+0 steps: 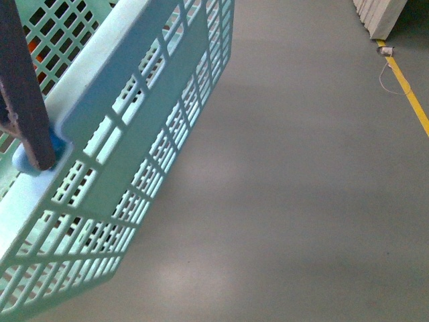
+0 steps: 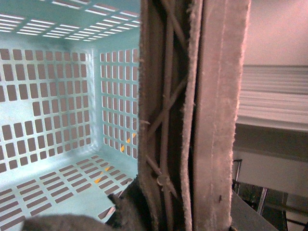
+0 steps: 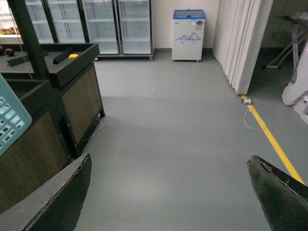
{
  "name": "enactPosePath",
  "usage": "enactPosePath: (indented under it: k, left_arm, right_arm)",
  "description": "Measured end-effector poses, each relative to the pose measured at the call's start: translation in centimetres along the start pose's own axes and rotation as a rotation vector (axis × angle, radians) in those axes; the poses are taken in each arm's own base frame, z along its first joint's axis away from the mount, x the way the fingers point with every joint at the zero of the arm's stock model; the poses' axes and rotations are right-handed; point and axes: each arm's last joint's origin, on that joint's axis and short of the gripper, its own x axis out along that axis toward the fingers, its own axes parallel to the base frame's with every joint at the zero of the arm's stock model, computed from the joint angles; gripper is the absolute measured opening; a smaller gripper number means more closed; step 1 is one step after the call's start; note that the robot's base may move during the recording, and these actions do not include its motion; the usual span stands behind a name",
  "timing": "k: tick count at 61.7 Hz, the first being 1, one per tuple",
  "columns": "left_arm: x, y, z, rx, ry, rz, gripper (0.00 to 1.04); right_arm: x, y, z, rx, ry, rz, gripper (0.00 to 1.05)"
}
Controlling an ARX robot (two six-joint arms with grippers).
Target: Pick lemon and mango into basket
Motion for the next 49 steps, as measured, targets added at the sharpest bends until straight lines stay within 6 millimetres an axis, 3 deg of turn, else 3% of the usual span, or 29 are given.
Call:
enactPosePath:
  k: [49]
  left_arm:
    - [-0.18,-0.12,0.19,0.01,-0.032,-0.003,0.16]
  right_arm:
    - [0.0,0.02,0.0,0.0,0.0,0.005,0.96]
